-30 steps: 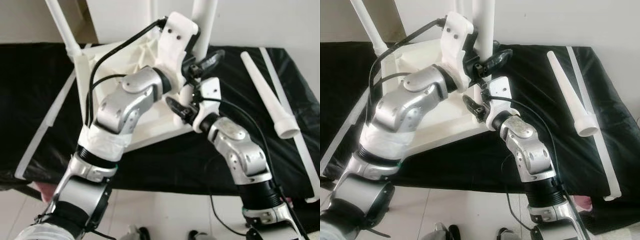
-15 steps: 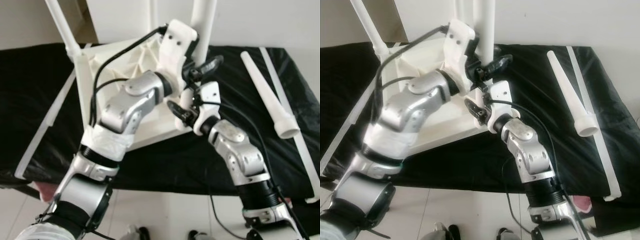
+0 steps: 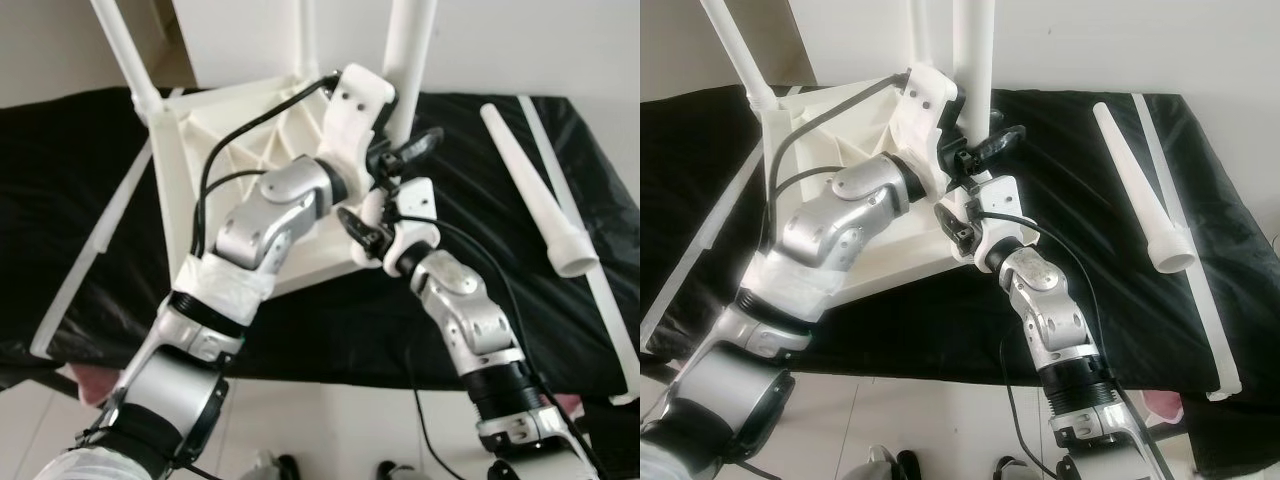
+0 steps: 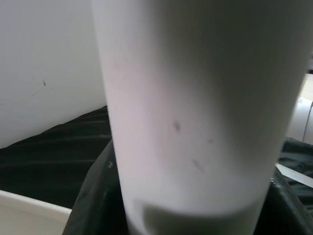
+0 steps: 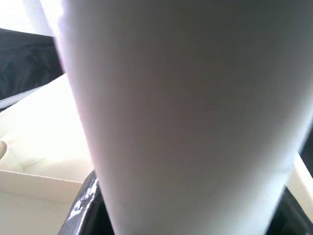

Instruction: Building children table

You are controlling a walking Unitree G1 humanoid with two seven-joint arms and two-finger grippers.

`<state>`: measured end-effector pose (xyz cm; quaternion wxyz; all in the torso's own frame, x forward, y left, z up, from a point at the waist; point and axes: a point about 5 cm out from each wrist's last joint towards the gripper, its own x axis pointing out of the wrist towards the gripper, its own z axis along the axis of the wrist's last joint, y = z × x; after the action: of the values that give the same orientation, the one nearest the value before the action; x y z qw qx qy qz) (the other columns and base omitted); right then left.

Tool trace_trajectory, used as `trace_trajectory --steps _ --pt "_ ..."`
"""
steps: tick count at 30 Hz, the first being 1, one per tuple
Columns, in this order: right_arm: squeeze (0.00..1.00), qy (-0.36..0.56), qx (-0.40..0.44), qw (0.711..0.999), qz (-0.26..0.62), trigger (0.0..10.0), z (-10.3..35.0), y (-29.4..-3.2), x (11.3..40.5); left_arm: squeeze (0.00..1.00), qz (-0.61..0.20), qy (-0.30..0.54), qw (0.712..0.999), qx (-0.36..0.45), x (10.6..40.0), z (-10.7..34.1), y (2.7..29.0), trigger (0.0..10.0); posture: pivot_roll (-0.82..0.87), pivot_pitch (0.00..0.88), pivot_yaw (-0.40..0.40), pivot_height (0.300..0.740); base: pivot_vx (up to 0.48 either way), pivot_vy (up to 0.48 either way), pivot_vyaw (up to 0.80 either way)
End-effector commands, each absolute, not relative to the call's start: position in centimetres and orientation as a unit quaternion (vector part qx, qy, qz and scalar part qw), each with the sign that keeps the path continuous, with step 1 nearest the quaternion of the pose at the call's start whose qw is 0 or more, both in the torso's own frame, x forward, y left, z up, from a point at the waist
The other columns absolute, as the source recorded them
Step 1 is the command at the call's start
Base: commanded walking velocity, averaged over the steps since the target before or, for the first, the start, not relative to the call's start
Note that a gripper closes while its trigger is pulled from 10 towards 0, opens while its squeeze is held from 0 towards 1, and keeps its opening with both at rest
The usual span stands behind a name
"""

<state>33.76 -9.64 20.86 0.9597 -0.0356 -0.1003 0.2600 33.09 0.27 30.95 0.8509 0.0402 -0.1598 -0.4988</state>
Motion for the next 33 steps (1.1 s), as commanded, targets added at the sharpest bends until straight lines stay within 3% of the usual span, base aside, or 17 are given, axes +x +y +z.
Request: trace_trajectory --steps 1,5,6,20,24,25,26,33 --pt "0.0 -0.103 -0.017 0.975 0.196 10.0 21.1 -12.1 34.4 1.0 -0.58 -0.118 0.804 0.059 32.8 28.8 0.6 10.0 -0.13 0.143 0.057 0.74 0.0 0.0 0.0" --pt "0.0 -0.12 -0.011 0.973 0.197 10.0 21.9 -12.1 34.4 0.98 -0.578 -0.138 0.802 0.056 32.8 30.3 0.7 10.0 -0.13 0.142 0.057 0.74 0.0 0.0 0.0" --pt "0.0 -0.131 -0.007 0.971 0.198 10.0 22.5 -12.0 34.3 0.0 -0.577 -0.153 0.8 0.059 32.6 31.2 0.7 10.0 -0.13 0.141 0.057 0.74 0.0 0.0 0.0" --pt "0.0 -0.157 0.013 0.965 0.21 10.0 23.8 -11.1 33.7 0.0 -0.577 -0.2 0.79 0.045 31.6 34.3 0.8 10.0 -0.12 0.15 0.053 0.74 0.0 0.0 0.0" --pt "0.0 -0.086 0.007 0.976 0.201 10.0 19.8 -11.3 33.7 0.0 -0.568 -0.107 0.815 0.041 32.9 28.7 0.3 10.0 -0.13 0.158 0.055 0.74 0.0 0.0 0.0" --pt "0.0 -0.079 0.003 0.977 0.198 10.0 19.3 -11.3 33.7 0.84 -0.572 -0.096 0.813 0.045 32.6 27.7 0.2 10.0 -0.13 0.166 0.058 0.74 0.0 0.0 0.0" --pt "0.0 -0.08 0.003 0.978 0.195 10.0 19.4 -11.4 33.6 1.0 -0.588 -0.1 0.803 0.012 31.9 28.4 0.2 10.0 -0.13 0.168 0.055 0.74 0.0 0.0 0.0" --pt "0.0 -0.09 0.008 0.977 0.191 10.0 20.3 -11.5 33.8 1.0 -0.58 -0.112 0.807 0.019 32.4 29.4 0.5 10.0 -0.13 0.169 0.058 0.74 0.0 0.0 0.0"
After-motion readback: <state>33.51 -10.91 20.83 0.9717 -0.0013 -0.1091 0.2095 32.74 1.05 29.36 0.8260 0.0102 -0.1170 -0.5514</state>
